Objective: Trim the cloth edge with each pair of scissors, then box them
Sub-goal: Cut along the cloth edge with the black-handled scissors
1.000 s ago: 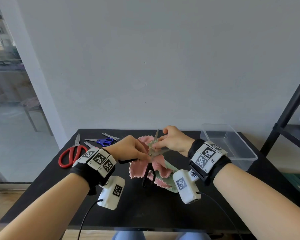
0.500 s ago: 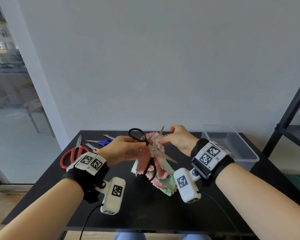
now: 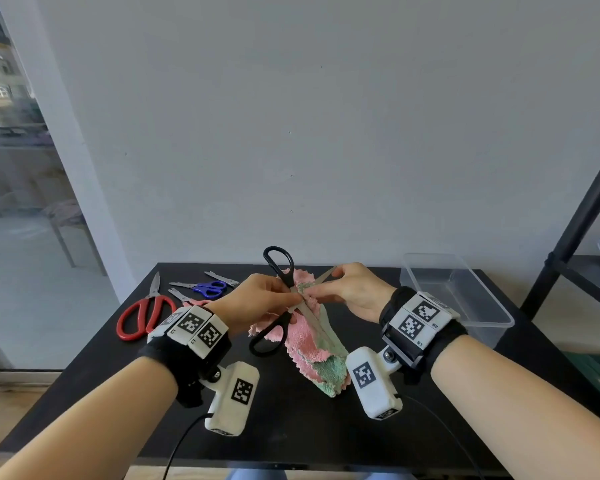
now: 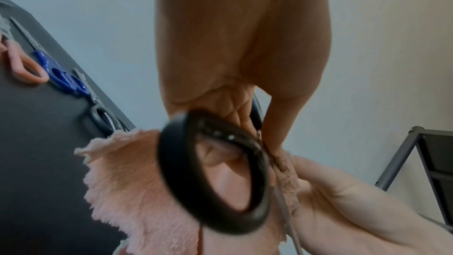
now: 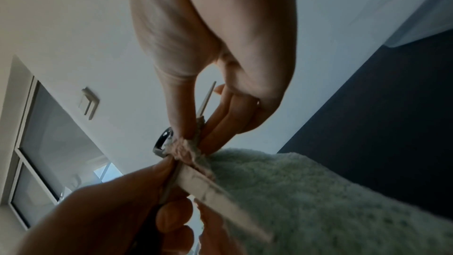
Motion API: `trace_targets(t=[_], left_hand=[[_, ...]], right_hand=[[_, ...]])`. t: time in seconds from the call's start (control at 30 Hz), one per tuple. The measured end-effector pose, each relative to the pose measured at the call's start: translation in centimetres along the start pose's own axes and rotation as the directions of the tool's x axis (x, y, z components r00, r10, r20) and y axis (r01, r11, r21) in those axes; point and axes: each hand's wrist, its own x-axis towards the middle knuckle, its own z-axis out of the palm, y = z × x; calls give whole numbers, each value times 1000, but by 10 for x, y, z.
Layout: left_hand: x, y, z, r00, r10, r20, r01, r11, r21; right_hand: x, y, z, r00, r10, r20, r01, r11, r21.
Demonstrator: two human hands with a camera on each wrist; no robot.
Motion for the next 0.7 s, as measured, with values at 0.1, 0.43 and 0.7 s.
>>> trace_targets(t=[0.1,0.43,0.7], left_hand=[[0,2,-1,999,-15,-43,16,1000,24],[-3,2,-7,999,0,-38,2,997,77],[-6,-5,-15,1000,-16,-20,18,996,89]], right_hand=[[1,5,0,1000,-22,-2,22,999,44],[10,14,-1,996,73,-51,-63,983,173],[8,14,-8,989,76,-124,-48,976,215]])
